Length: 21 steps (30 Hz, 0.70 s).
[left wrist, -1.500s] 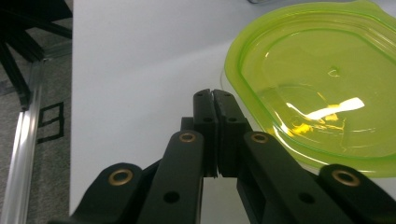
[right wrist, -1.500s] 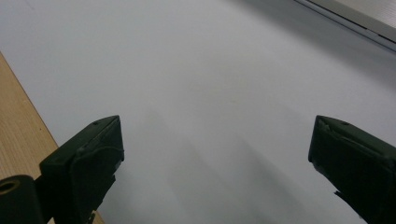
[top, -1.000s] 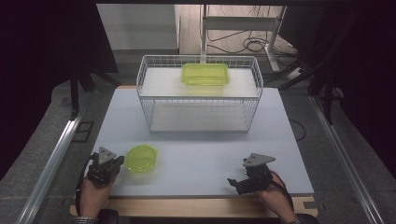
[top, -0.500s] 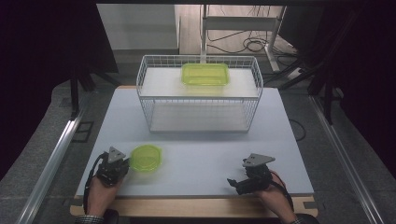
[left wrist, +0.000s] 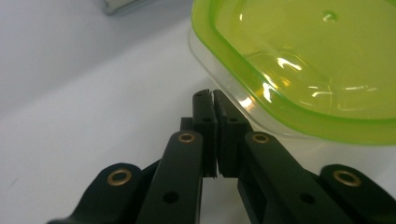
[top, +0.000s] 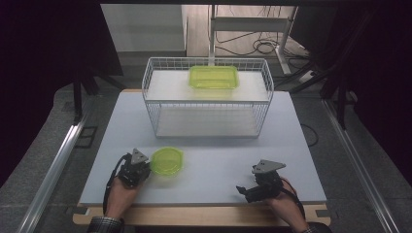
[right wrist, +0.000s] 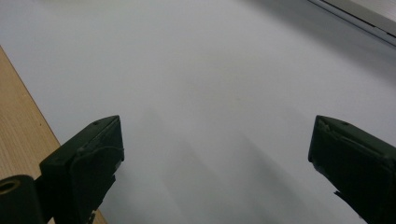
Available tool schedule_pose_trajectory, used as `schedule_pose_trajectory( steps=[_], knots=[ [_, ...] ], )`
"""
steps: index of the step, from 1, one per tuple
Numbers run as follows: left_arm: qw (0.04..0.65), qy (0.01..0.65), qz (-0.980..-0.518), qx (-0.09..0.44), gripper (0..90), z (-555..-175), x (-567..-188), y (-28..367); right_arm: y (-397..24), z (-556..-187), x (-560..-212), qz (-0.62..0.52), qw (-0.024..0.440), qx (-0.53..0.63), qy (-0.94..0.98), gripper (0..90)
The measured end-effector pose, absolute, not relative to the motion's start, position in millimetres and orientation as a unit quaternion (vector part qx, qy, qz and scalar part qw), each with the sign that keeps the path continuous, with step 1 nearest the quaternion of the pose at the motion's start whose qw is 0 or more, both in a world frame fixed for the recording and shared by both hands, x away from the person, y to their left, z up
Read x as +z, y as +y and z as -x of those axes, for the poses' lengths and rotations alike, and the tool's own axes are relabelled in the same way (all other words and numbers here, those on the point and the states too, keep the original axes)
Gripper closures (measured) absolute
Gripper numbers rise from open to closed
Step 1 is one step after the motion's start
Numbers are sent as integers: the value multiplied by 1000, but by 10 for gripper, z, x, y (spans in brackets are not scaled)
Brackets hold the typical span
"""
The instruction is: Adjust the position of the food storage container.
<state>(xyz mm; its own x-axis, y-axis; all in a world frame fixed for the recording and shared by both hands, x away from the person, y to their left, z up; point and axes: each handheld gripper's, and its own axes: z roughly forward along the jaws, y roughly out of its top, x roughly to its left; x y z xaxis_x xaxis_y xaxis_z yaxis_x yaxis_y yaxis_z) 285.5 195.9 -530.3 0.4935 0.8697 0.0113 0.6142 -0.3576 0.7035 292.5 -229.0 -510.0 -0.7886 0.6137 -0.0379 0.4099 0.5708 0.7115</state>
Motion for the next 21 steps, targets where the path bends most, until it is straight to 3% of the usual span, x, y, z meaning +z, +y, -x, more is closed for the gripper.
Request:
schedule_pose_trajectory(
  steps=[21],
  knots=[
    [354, 402, -828, 165, 885, -3120, -5283, 1433, -2279, -2926, -5119, -289, 139, 355, 878, 37]
  ],
)
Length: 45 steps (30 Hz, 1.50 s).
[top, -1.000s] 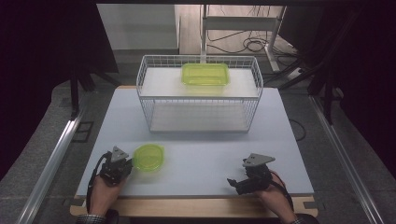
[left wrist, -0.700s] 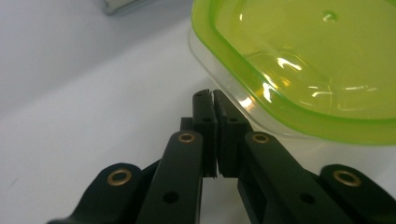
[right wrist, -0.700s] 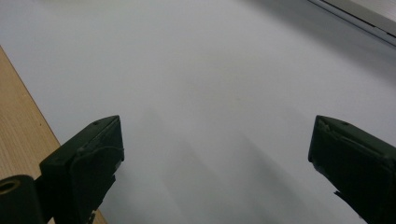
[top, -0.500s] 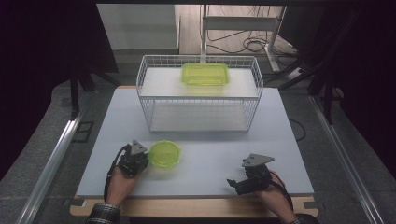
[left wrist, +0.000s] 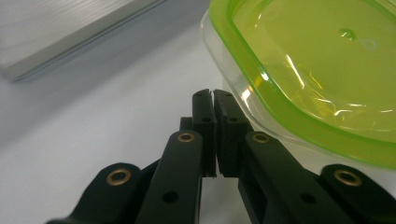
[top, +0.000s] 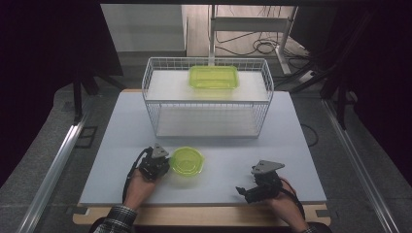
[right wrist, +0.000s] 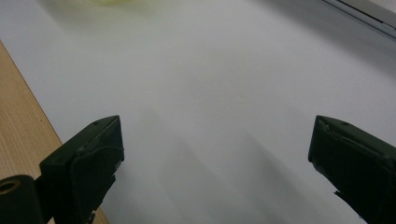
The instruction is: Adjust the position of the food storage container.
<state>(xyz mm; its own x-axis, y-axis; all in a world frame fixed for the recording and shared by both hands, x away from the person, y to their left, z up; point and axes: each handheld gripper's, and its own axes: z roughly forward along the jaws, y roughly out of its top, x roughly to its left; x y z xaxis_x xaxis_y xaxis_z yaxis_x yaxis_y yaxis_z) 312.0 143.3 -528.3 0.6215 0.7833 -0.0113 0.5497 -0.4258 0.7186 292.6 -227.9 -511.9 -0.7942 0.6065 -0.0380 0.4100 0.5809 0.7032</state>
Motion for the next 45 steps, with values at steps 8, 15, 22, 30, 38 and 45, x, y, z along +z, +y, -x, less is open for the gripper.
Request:
schedule_pose_trajectory(
  steps=[8, 15, 22, 30, 38, 45],
  knots=[
    [356, 375, -842, 153, 882, -3062, -5276, 1191, -2280, -2926, -5122, -289, 138, 355, 879, 37],
    [358, 364, -849, 138, 880, -2998, -5285, 1085, -2273, -2924, -5128, -287, 136, 354, 880, 37],
    [363, 349, -855, 121, 880, -2934, -5292, 960, -2270, -2923, -5131, -287, 134, 353, 880, 37],
    [353, 316, -872, 123, 875, -2854, -5307, 733, -2267, -2924, -5138, -287, 132, 352, 881, 37],
    [369, 317, -863, 137, 774, -2809, -5220, 818, -2272, -2921, -5130, -287, 133, 354, 880, 37],
    [394, 332, -844, 147, 473, -2704, -5154, 1012, -2284, -2924, -5117, -289, 133, 360, 877, 37]
  ],
)
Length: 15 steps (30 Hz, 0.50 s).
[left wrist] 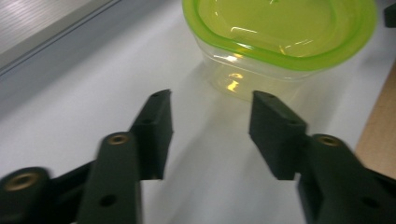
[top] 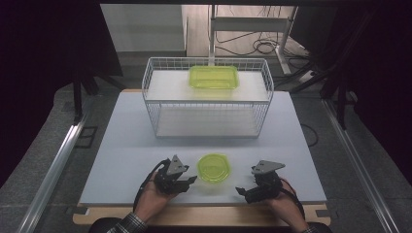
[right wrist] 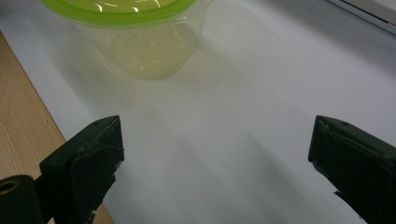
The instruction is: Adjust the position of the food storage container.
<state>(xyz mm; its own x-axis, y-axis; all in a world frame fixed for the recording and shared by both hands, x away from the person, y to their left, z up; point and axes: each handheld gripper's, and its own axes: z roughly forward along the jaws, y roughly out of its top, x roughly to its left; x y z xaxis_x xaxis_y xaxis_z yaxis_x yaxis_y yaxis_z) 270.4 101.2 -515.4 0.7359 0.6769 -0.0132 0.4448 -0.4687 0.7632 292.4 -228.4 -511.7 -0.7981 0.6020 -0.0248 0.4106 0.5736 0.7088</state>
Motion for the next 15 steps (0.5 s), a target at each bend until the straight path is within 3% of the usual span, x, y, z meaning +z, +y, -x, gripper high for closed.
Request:
schedule_pose_trajectory(
  steps=[8, 15],
  knots=[
    [405, 341, -835, 147, 188, -2584, -5118, 1171, -2298, -2928, -5104, -292, 133, 368, 873, 37],
    [403, 342, -834, 158, 101, -2420, -5122, 1224, -2303, -2929, -5103, -293, 131, 371, 871, 37]
  ],
)
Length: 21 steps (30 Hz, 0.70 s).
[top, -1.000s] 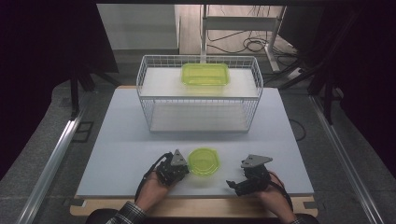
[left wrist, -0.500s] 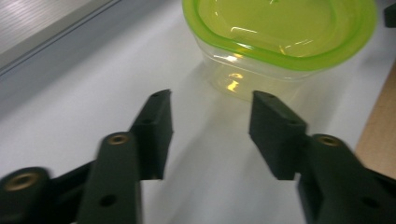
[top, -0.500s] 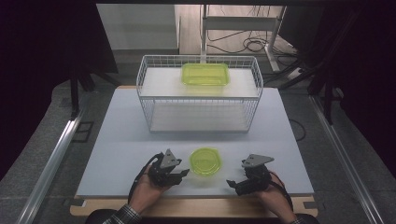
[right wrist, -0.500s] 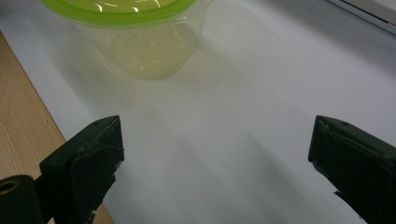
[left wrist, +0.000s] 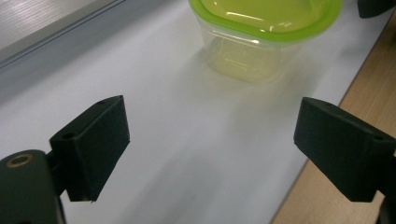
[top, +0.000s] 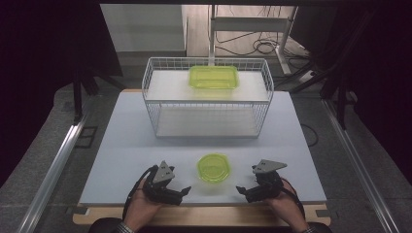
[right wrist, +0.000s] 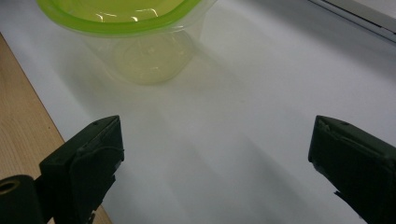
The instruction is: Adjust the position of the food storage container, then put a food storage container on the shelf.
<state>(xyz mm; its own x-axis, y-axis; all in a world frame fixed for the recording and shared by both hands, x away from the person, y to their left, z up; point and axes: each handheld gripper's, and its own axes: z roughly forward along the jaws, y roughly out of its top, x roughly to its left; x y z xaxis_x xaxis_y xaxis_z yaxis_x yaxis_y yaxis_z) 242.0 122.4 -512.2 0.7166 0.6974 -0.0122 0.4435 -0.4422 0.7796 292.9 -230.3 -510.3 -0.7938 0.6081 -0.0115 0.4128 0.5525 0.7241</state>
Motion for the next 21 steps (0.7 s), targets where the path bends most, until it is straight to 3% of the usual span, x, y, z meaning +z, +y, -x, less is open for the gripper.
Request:
schedule_pose_trajectory(
  steps=[6, 21],
  knots=[
    [384, 331, -840, 191, 37, -2304, -5154, 1253, -2302, -2929, -5106, -292, 130, 374, 870, 36],
    [386, 326, -837, 212, 19, -2280, -5174, 1296, -2360, -2960, -5078, -316, 125, 401, 851, 20]
  ],
)
